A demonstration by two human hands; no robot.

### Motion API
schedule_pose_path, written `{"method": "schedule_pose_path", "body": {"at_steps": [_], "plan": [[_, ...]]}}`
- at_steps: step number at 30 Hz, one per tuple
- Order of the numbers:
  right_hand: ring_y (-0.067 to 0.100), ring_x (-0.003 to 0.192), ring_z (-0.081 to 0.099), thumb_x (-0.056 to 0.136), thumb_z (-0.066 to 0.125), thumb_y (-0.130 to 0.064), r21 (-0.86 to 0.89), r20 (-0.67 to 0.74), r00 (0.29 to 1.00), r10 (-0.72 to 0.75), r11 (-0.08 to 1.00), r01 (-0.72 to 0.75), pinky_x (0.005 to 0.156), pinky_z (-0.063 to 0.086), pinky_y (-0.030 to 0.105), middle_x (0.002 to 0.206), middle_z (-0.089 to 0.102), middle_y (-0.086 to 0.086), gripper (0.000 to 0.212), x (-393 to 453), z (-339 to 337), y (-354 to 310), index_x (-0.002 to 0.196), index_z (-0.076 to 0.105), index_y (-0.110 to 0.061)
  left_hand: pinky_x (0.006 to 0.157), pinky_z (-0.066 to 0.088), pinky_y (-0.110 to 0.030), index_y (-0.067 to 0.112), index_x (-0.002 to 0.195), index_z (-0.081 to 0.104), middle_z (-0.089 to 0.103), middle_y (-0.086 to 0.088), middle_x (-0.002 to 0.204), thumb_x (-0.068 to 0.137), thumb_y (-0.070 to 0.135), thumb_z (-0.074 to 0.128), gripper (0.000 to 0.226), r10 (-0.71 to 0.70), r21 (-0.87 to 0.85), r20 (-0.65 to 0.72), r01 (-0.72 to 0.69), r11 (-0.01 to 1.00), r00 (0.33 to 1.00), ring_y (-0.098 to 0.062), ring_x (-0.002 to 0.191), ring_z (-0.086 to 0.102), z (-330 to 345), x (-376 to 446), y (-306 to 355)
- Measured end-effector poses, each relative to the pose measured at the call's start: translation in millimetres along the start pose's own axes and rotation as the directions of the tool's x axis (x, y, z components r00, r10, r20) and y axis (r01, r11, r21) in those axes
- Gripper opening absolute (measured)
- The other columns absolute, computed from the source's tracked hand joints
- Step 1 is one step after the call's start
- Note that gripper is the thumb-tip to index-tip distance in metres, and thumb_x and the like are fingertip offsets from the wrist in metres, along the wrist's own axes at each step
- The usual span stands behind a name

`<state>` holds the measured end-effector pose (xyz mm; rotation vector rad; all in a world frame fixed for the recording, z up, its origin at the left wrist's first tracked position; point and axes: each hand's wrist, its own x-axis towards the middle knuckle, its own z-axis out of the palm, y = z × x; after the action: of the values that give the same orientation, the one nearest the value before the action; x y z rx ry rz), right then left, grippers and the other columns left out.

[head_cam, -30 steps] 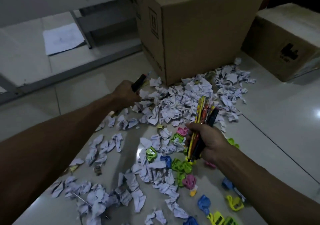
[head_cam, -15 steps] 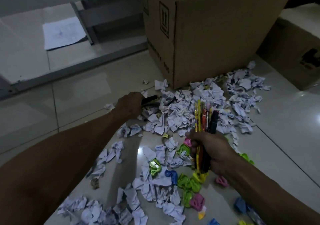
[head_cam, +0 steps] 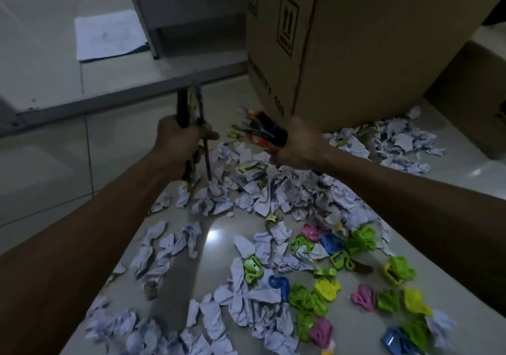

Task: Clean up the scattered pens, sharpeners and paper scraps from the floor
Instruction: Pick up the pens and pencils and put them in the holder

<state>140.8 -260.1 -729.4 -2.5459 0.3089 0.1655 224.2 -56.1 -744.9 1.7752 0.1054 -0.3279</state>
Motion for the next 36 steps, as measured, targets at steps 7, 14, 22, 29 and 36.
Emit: {"method": "schedule_pose_path", "body": {"at_steps": [7, 14, 22, 29, 36], "plan": [[0.026, 0.08, 0.058, 0.083, 0.068, -0.025, -0.341, 0.206, 0.963, -0.175, 0.909, 0.239, 0.062, 0.04, 0.028, 0.094, 0.063, 0.008, 0.029, 44.7, 34.7, 2.3, 0.11, 0.064, -0.019, 0.043, 0.041, -0.022, 0.006, 0.092, 0.061, 0.074, -0.011, 0.091, 0.093, 0.016, 0.062, 0.01, -0.134, -0.14, -0.041, 0.127, 0.982, 0.99, -0.015, 0.044, 0.044, -46.4, -10.4, -3.8], [0.035, 0.103, 0.057, 0.084, 0.071, -0.04, -0.508, 0.346, 0.924, -0.161, 0.796, 0.329, 0.076, 0.043, 0.033, 0.118, 0.055, 0.015, 0.048, 53.6, 46.8, 1.7, 0.123, 0.054, -0.017, 0.046, 0.042, -0.023, 0.004, 0.1, 0.062, 0.073, -0.012, 0.092, 0.093, 0.016, 0.06, 0.013, -0.171, -0.146, -0.033, 0.165, 0.975, 0.985, -0.016, 0.053, 0.048, -71.7, -26.3, -10.4], [0.032, 0.103, 0.056, 0.083, 0.072, -0.032, -0.549, 0.409, 0.896, -0.171, 0.738, 0.392, 0.072, 0.036, 0.029, 0.115, 0.057, 0.013, 0.044, 43.1, 49.4, 4.3, 0.12, 0.055, -0.015, 0.051, 0.043, -0.027, 0.005, 0.103, 0.061, 0.074, -0.012, 0.094, 0.092, 0.016, 0.061, 0.015, -0.169, -0.14, -0.062, 0.159, 0.977, 0.984, -0.018, 0.062, 0.052, -76.5, -32.1, -8.2], [0.032, 0.106, 0.055, 0.083, 0.072, -0.025, -0.513, 0.444, 0.887, -0.124, 0.777, 0.365, 0.072, 0.039, 0.03, 0.12, 0.053, 0.014, 0.046, 29.8, 45.1, 13.7, 0.122, 0.051, -0.014, 0.05, 0.044, -0.027, 0.009, 0.093, 0.061, 0.073, -0.013, 0.096, 0.093, 0.016, 0.061, 0.007, -0.18, -0.146, -0.076, 0.168, 0.975, 0.981, -0.019, 0.058, 0.051, -75.9, -34.5, -2.8], [0.031, 0.103, 0.058, 0.077, 0.078, -0.039, -0.488, 0.357, 0.908, -0.217, 0.786, 0.38, 0.078, 0.046, 0.035, 0.114, 0.06, 0.012, 0.052, 18.3, 44.5, 13.4, 0.12, 0.058, -0.018, 0.052, 0.043, -0.029, 0.006, 0.096, 0.063, 0.072, -0.012, 0.095, 0.092, 0.016, 0.063, 0.011, -0.154, -0.099, -0.089, 0.145, 0.985, 0.984, -0.02, 0.065, 0.052, -71.3, -41.0, -1.6]]}}
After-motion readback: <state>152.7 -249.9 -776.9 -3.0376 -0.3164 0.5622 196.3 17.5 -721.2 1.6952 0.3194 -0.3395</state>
